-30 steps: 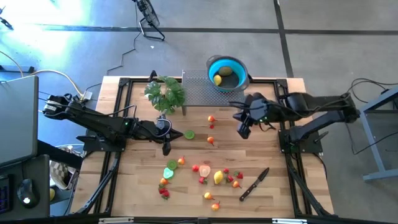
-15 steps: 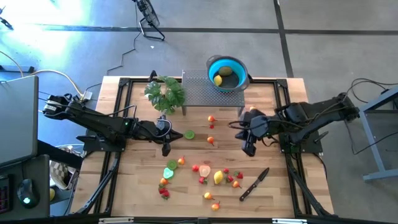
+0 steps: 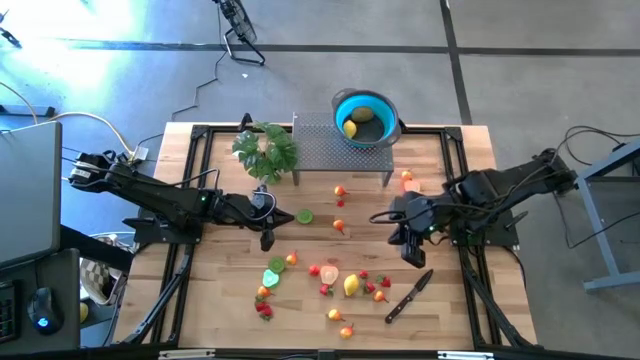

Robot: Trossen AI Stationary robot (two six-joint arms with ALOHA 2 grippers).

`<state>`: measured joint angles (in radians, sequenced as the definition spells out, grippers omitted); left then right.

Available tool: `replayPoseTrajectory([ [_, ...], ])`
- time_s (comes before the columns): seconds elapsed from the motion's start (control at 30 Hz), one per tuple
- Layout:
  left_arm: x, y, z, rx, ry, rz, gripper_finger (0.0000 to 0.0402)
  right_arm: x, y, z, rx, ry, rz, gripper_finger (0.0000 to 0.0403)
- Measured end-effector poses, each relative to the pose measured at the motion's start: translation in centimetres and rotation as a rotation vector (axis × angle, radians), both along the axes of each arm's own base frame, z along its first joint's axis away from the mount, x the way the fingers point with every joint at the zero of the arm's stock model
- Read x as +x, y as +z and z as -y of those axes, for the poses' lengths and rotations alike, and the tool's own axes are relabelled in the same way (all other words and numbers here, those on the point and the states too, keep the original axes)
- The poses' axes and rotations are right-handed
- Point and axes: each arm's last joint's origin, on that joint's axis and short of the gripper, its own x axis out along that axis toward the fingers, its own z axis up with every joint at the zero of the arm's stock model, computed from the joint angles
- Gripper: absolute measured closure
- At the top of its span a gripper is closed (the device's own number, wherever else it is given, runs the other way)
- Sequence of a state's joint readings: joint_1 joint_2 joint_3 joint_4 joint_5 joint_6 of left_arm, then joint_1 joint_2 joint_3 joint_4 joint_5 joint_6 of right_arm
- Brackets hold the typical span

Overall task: Pick & Place Fruit
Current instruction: Put the red strawberry in the blue bowl on the shelf

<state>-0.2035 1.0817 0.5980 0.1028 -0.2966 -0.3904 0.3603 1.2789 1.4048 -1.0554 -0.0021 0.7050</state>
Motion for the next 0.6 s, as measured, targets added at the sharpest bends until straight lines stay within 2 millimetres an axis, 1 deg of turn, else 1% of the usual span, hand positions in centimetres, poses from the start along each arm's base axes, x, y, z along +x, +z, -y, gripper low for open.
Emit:
replayPoseTrajectory([
  [0.1,0.0,0.0,0.0,0.0,0.0,0.0,0.0402,0.1,-0.5,-0.1,-0.006,-0.001,-0.052,0.0394],
  [0.2,0.0,0.0,0.0,0.0,0.0,0.0,0.0402,0.4,-1.1,-0.3,-0.016,0.014,-0.093,0.0375],
  [0.27,0.0,0.0,0.0,0.0,0.0,0.0,0.0402,0.6,-1.4,-0.6,-0.025,0.035,-0.108,0.035],
  [0.37,0.0,0.0,0.0,-0.001,0.001,0.001,0.0402,0.9,-1.8,-1.2,-0.051,0.084,-0.114,0.0302],
  [0.5,0.0,0.0,0.0,-0.024,0.01,0.004,0.0402,0.8,-2.1,-2.2,-0.084,0.17,-0.109,0.0238],
  [0.6,0.0,0.0,0.0,-0.035,0.014,0.004,0.0402,0.6,-2.3,-3.1,-0.132,0.234,-0.097,0.02],
])
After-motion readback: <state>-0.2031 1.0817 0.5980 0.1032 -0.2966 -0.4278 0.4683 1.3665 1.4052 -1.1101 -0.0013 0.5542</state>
